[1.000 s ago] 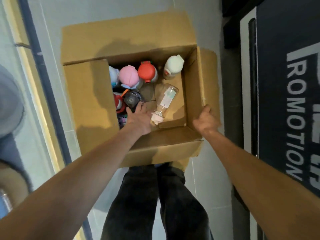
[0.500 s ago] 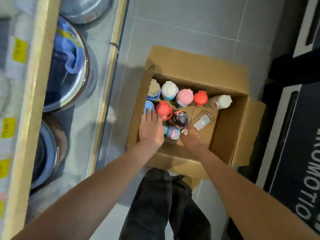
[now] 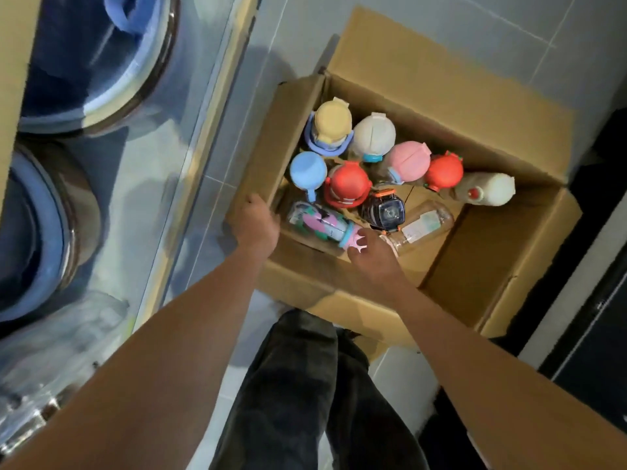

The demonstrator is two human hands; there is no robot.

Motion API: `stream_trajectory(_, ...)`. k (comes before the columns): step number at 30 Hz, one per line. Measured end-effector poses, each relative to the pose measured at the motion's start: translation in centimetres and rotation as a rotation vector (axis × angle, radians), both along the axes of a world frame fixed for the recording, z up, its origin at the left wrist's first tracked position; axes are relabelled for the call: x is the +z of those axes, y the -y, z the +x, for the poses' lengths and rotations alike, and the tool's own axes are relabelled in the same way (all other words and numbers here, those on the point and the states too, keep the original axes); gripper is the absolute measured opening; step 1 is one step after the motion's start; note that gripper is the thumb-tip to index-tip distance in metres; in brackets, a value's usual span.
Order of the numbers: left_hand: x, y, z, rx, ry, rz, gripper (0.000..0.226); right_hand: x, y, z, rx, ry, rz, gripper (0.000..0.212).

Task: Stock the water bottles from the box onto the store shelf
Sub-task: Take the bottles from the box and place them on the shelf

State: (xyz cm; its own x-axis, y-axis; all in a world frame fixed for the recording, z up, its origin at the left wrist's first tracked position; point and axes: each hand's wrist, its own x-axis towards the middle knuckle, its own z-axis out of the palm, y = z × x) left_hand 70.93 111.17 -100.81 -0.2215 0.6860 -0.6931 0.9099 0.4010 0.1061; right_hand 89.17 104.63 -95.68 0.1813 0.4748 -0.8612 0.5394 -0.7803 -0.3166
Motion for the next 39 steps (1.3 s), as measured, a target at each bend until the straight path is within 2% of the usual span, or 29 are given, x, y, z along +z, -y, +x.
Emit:
stream_trajectory(2, -0.2, -0.2, 0.2, -0.022, -0.025, 0.026, 0.029, -0.9, 0.7, 1.0, -0.034, -0.004, -0.03, 0.041)
stream_trajectory(7, -0.3, 0.2, 0.1, 0.06, 0.01, 0.037, 0.023, -1.4, 2.0, 3.1, -0.144, 0.006, -0.091, 0.039)
stream_trajectory(9, -0.1, 0.2, 0.1, 0.129, 0.013, 0.039, 0.032, -1.0, 2.4, 3.6, -0.201, 0.014, -0.104, 0.036)
stream_trajectory(11, 0.9, 0.3, 1.2, 0.185, -0.033, 0.035, 0.057, -0.5, 2.8, 4.3, -0.259, 0.005, -0.101, 0.036)
stream_trajectory(13, 2.2, 1.0, 2.9, 0.193, -0.024, 0.129, 0.075, 0.2, 3.0, 4.8, -0.31, -0.005, -0.114, 0.038)
stream_trajectory(16, 4.1, 3.1, 6.3, 0.107, 0.177, 0.258, 0.07, 1.4, 3.8, 6.2, -0.387, -0.014, -0.115, 0.039)
stream_trajectory(18, 4.7, 4.8, 8.7, 0.029, 0.321, 0.165, 0.058, 1.9, 4.6, 7.3, -0.432, -0.02, -0.104, 0.04)
stream_trajectory(21, 4.2, 7.4, 12.4, -0.095, 0.443, -0.079, 0.048, 1.9, 5.8, 8.9, -0.52, -0.039, -0.111, 0.039)
stream_trajectory(24, 2.9, 9.1, 16.1, -0.171, 0.527, -0.247, 0.049, 0.6, 6.9, 10.8, -0.663, -0.071, -0.119, 0.042)
stream_trajectory(28, -1.6, 9.9, 20.7, -0.17, 0.573, -0.319, 0.048, -4.4, 8.4, 12.9, -0.878, -0.09, -0.137, 0.048)
stream_trajectory(33, -10.0, 10.0, 23.4, -0.393, 0.517, -0.125, 0.067, -12.9, 9.2, 13.9, -1.114, -0.158, -0.044, 0.049)
stream_trajectory(37, -13.9, 9.8, 24.0, -0.416, 0.473, -0.148, 0.079, -17.8, 8.2, 14.3, -1.21, -0.239, -0.003, 0.048)
stream_trajectory(39, -14.6, 9.6, 23.8, -0.408, 0.471, -0.179, 0.082, -18.8, 7.7, 14.2, -1.279, -0.276, 0.01, 0.04)
